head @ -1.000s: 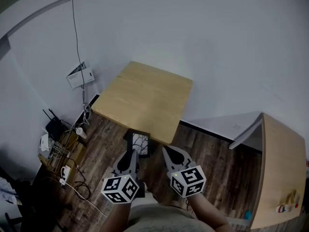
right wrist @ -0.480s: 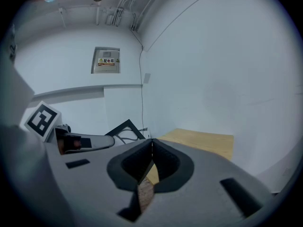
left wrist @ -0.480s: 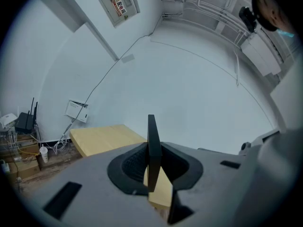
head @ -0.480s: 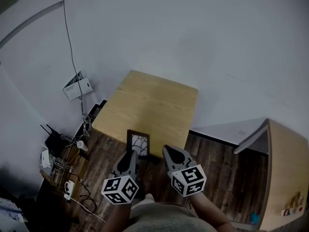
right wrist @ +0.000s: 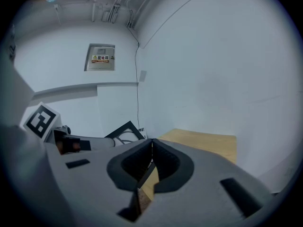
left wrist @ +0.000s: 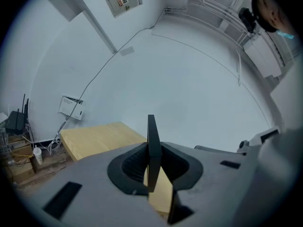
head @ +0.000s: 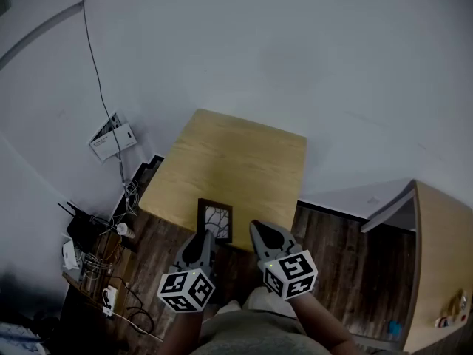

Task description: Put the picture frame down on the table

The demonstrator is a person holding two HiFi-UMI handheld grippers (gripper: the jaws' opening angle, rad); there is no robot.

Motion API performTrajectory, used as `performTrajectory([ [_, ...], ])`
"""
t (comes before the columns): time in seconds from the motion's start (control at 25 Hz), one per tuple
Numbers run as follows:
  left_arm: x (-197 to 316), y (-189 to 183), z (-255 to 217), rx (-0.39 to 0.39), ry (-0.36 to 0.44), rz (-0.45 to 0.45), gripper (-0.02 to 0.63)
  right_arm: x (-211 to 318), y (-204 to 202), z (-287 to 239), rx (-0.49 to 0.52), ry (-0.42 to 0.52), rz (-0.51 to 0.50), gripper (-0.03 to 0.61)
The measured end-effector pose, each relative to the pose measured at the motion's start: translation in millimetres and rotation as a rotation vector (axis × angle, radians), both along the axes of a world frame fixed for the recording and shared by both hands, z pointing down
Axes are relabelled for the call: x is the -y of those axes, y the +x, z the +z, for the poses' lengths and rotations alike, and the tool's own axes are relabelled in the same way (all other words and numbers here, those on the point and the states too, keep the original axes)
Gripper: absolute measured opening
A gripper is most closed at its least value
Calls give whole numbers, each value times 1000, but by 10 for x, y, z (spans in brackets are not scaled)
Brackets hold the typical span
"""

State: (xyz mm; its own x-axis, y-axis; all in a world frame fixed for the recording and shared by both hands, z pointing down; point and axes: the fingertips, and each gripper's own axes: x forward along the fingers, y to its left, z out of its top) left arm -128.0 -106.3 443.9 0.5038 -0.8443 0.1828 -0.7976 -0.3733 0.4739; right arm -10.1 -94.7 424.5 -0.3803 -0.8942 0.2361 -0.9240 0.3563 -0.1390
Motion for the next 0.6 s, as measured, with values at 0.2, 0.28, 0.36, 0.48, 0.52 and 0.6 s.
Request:
performTrajectory([
  [0.2, 198, 65, 84, -1, -24, -6, 61, 204, 102, 69, 5, -22, 3, 0],
  [0.28, 290, 109, 117, -3, -29, -6, 61, 312, 146, 108, 4, -29, -2, 0],
  [0.36, 390, 152, 151, -2, -35, -8, 61, 432, 182, 140, 4, -34, -10, 0],
  [0.48, 561, 218, 209, 1, -47, -20, 61, 624, 237, 160, 3, -38, -37, 0],
  [0.52, 624, 241, 228, 0, -51, -27, 61, 693, 263, 169, 1, -40, -46, 0],
  [0.6, 753, 284, 268, -4, -62, -42, 61, 845, 320, 193, 0, -46, -59, 0],
])
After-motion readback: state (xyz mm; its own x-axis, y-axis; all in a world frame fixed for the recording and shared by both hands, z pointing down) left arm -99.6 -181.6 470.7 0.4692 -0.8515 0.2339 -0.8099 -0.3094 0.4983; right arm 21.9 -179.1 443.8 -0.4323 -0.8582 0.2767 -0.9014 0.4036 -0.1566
